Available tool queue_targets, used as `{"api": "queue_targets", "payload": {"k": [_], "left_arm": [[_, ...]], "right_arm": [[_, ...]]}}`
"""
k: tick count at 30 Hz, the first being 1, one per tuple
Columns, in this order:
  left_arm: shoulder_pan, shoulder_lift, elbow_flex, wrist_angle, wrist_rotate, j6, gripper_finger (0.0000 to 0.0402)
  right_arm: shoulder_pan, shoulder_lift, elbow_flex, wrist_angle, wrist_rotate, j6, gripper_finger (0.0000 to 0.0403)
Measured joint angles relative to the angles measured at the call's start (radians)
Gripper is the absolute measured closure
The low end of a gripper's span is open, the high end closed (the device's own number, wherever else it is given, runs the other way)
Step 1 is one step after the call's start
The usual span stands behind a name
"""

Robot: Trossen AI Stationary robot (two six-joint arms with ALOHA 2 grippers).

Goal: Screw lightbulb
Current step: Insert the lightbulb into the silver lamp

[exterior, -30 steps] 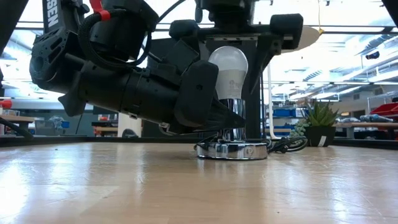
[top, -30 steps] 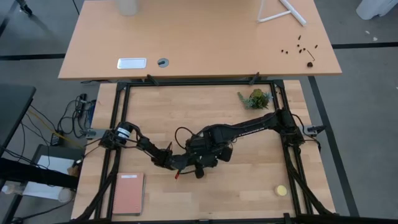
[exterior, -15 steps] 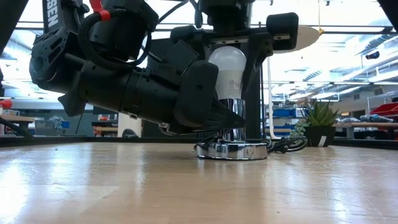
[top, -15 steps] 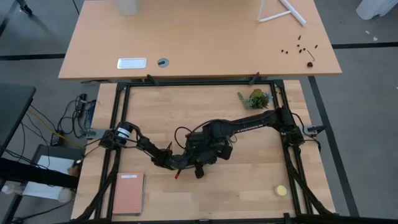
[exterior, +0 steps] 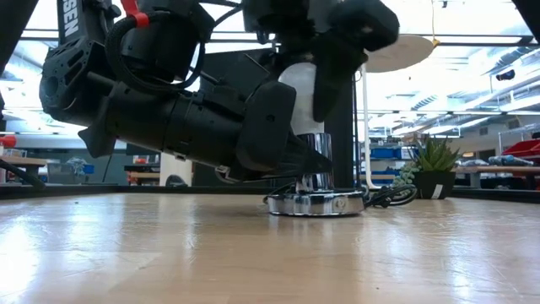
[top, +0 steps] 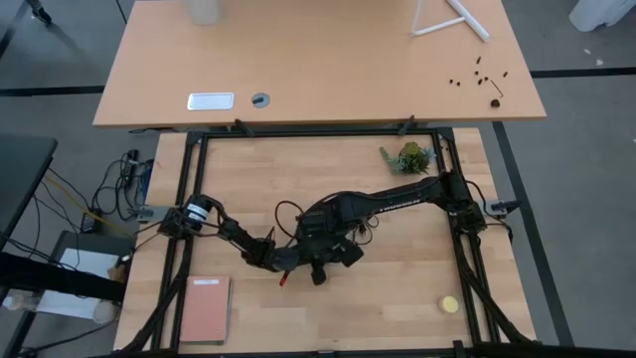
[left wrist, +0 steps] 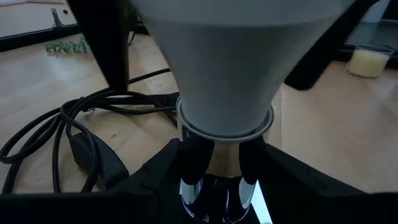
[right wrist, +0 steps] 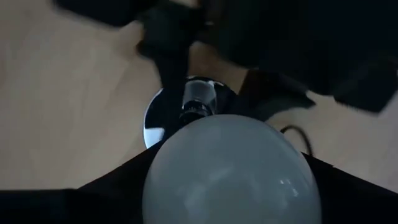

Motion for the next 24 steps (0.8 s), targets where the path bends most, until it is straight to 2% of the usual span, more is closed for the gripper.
{"api": "queue_targets", "payload": {"k": [6, 11, 13, 18, 24], "left_arm": [[0.000, 0.000, 0.000, 0.008, 0.003, -0.007, 0.0218], [0.000, 0.000, 0.000, 0.007, 0.006, -0.003, 0.0218], [0.000, 0.000, 0.000, 0.002, 0.006, 0.008, 0.0218], [0.000, 0.000, 0.000, 0.001, 0.005, 0.009, 0.0217], [0.000, 0.000, 0.000, 0.002, 0.004, 0.006, 0.0218]], "right_arm": [[0.003, 0.000, 0.000, 0.003, 0.011, 0.388, 0.0142], [0.007, 0.000, 0.000, -0.008, 0.035, 0.771, 0.0121], [0.008, 0.000, 0.000, -0.019, 0.033, 0.874, 0.0116], [0.021, 0.000, 0.000, -0.023, 0.034, 0.870, 0.0120], [0.021, 0.000, 0.000, -0.027, 0.035, 0.629, 0.0104]]}}
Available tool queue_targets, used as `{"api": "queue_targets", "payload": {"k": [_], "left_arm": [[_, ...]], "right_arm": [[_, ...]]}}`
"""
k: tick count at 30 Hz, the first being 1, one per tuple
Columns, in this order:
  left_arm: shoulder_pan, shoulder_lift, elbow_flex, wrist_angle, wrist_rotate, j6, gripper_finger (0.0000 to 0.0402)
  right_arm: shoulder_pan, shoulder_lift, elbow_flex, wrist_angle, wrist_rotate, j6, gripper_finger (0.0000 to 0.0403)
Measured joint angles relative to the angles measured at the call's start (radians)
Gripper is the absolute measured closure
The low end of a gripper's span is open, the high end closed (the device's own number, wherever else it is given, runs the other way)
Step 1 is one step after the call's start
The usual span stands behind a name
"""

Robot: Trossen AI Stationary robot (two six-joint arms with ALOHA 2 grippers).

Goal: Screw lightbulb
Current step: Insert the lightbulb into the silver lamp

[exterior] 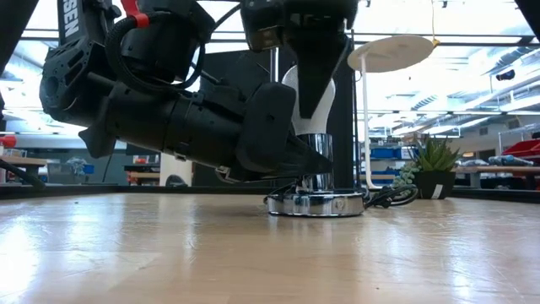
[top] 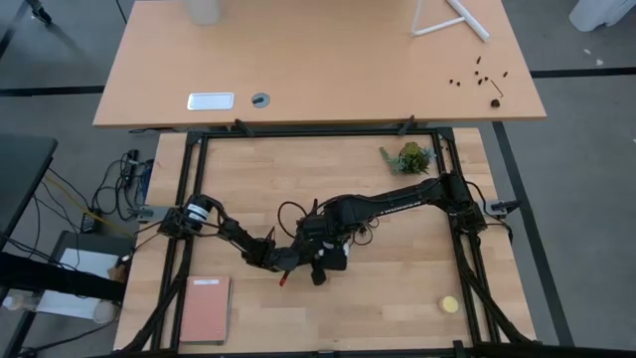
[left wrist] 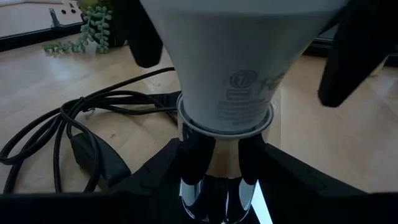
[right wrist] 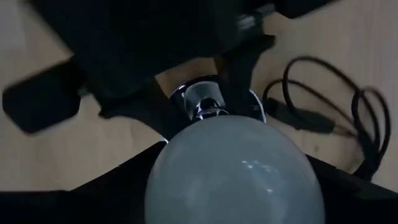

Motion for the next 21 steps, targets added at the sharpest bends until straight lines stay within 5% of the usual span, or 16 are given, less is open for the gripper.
{"api": "queue_targets", "payload": {"k": [14, 21], "left_arm": [[0.000, 0.000, 0.000, 0.003, -0.001, -0.017, 0.0218], [0.000, 0.000, 0.000, 0.004, -0.001, -0.023, 0.0218]], "right_arm": [[0.003, 0.000, 0.000, 0.013, -0.042, -0.673, 0.0008], [0.014, 0.000, 0.000, 0.013, -0.043, -1.119, 0.0025]]}}
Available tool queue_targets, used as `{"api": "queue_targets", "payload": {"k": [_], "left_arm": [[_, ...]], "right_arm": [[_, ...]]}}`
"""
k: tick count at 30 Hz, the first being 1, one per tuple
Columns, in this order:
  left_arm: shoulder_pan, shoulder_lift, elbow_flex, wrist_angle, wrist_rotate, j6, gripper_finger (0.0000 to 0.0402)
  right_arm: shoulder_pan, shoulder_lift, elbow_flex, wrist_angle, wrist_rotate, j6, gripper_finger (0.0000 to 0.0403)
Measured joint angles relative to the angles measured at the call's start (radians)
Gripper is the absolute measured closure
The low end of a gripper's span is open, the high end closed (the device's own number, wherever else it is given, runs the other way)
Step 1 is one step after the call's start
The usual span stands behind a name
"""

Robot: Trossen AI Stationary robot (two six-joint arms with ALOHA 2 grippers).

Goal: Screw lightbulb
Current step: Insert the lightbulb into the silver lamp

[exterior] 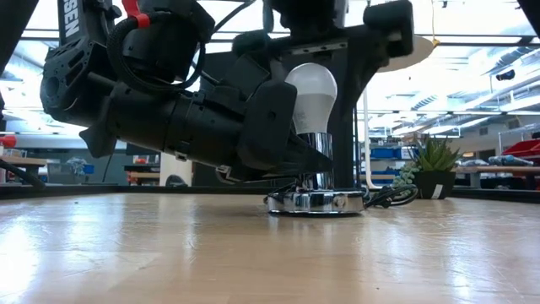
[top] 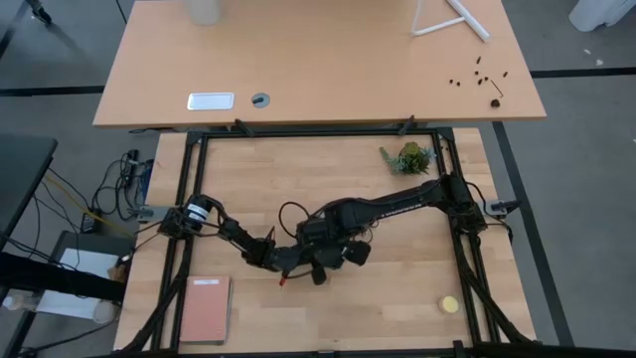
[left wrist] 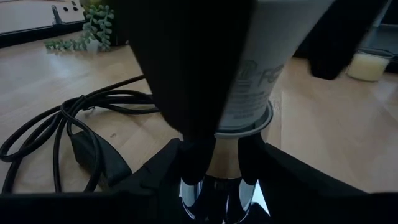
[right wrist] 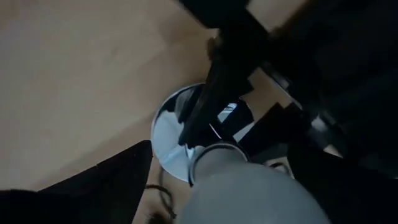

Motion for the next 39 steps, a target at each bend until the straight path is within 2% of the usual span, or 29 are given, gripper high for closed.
{"api": "queue_targets", "payload": {"k": [5, 11, 14, 20, 23, 28, 34, 39], "left_arm": [[0.000, 0.000, 0.000, 0.000, -0.002, 0.000, 0.0218], [0.000, 0.000, 0.000, 0.002, -0.003, -0.006, 0.0218], [0.000, 0.000, 0.000, 0.000, -0.003, -0.006, 0.0217], [0.000, 0.000, 0.000, 0.000, -0.001, -0.003, 0.0218], [0.000, 0.000, 0.000, 0.001, 0.002, -0.003, 0.0218], [0.000, 0.000, 0.001, 0.001, 0.006, -0.004, 0.0218], [0.000, 0.000, 0.001, -0.004, 0.006, 0.005, 0.0218], [-0.001, 0.000, 0.001, -0.003, 0.006, 0.005, 0.0218]], "right_arm": [[-0.001, 0.000, 0.000, -0.002, 0.007, -0.144, 0.0030], [-0.020, 0.000, 0.000, 0.007, 0.009, -0.172, 0.0035], [-0.027, 0.000, 0.000, 0.014, 0.009, -0.127, 0.0059], [-0.030, 0.000, 0.000, 0.014, 0.016, -0.106, 0.0138], [-0.028, 0.000, 0.000, 0.009, 0.014, -0.082, 0.0146], [-0.029, 0.000, 0.002, -0.004, 0.012, 0.096, 0.0145], [-0.024, 0.000, 0.002, -0.043, 0.005, 0.387, 0.0116], [-0.013, 0.000, 0.002, -0.034, 0.008, 0.632, 0.0137]]}}
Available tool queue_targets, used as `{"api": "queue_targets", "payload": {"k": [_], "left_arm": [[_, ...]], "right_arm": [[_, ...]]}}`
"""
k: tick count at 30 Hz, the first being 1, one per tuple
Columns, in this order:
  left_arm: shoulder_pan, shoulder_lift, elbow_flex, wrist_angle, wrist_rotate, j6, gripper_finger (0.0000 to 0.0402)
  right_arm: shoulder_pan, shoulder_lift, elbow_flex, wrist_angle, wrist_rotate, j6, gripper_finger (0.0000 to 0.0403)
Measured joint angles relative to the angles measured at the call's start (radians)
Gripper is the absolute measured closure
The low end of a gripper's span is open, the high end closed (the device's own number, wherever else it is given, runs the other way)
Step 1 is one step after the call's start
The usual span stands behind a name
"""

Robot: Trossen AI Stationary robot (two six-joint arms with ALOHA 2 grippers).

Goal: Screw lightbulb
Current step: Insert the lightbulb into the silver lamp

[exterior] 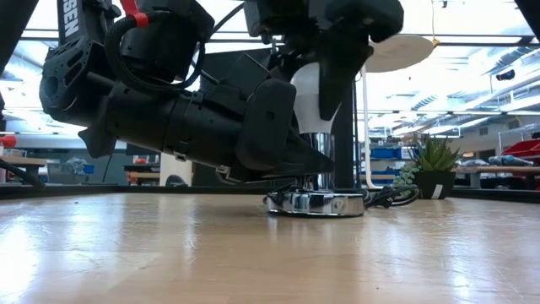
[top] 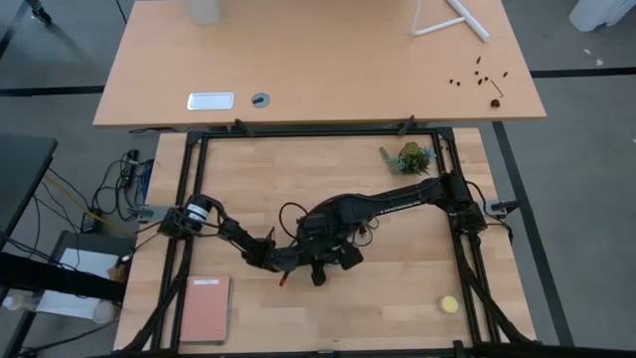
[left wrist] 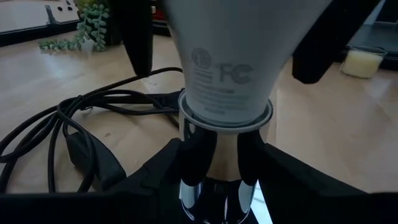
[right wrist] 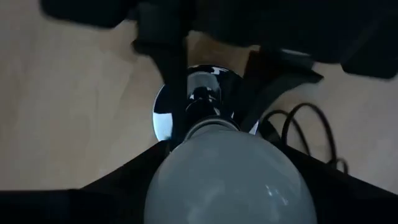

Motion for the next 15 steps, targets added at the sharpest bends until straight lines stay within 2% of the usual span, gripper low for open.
{"api": "queue_targets", "payload": {"k": [6, 11, 15], "left_arm": [[-0.001, 0.000, 0.000, 0.004, 0.006, -0.005, 0.0218], [-0.001, 0.000, 0.000, 0.008, 0.002, -0.011, 0.0218], [0.000, 0.000, 0.000, 0.008, -0.001, -0.012, 0.0218]], "right_arm": [[0.011, 0.000, 0.000, 0.003, 0.019, 0.307, 0.0136], [0.009, 0.000, -0.001, 0.001, 0.031, 0.665, 0.0121], [0.009, 0.000, -0.001, 0.008, 0.033, 0.700, 0.0123]]}}
